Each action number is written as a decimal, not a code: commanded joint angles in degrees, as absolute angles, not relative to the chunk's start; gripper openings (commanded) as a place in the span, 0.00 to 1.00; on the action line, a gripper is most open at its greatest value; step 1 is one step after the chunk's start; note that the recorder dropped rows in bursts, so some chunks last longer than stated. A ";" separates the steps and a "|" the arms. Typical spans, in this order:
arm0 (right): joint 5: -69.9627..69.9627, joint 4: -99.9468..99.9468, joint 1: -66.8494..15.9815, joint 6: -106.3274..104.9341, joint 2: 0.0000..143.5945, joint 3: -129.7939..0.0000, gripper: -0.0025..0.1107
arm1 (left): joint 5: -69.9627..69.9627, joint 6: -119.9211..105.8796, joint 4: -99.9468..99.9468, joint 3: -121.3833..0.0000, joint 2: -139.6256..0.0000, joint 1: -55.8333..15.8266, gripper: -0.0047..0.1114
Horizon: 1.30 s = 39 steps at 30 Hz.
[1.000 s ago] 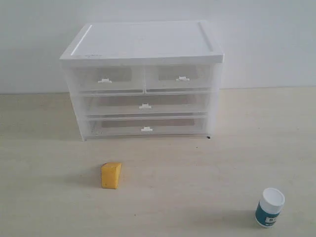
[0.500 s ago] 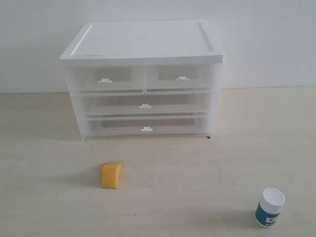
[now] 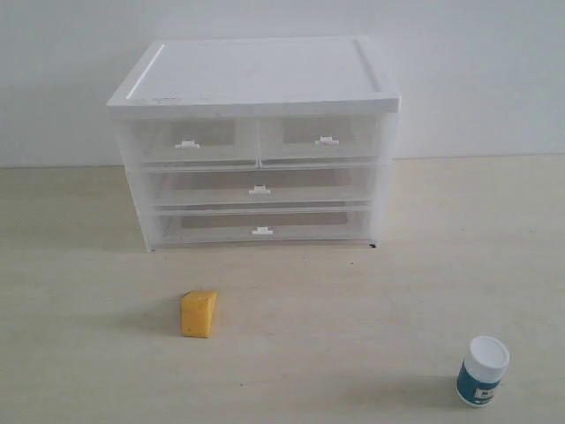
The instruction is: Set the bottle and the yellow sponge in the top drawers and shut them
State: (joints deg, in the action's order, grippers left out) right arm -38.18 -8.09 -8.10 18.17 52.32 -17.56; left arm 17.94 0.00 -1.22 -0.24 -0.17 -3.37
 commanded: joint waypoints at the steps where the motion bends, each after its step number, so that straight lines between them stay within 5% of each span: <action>1: -45.73 -8.16 -7.94 17.15 61.11 -18.03 0.02 | 17.49 0.41 -1.07 0.00 0.00 -3.92 0.08; 8: -53.89 -6.99 -9.66 15.75 71.09 -17.81 0.02 | 17.49 0.41 -1.07 0.00 0.00 -3.92 0.08; 21: -69.96 24.19 -36.71 -2.28 90.63 -20.36 0.02 | 17.49 0.41 -1.07 0.00 0.00 -3.92 0.08; 34: -69.96 23.81 -41.68 -3.61 102.77 -32.56 0.03 | 17.49 0.41 -1.07 0.00 0.00 -3.92 0.08; 39: -69.96 23.66 -41.68 -3.35 105.87 -35.42 0.25 | 17.49 0.41 -1.07 0.00 0.00 -3.92 0.08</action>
State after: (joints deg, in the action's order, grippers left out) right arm -69.29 23.80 -41.61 -2.94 104.51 -34.00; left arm 17.94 0.00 -1.22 -0.24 -0.17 -3.37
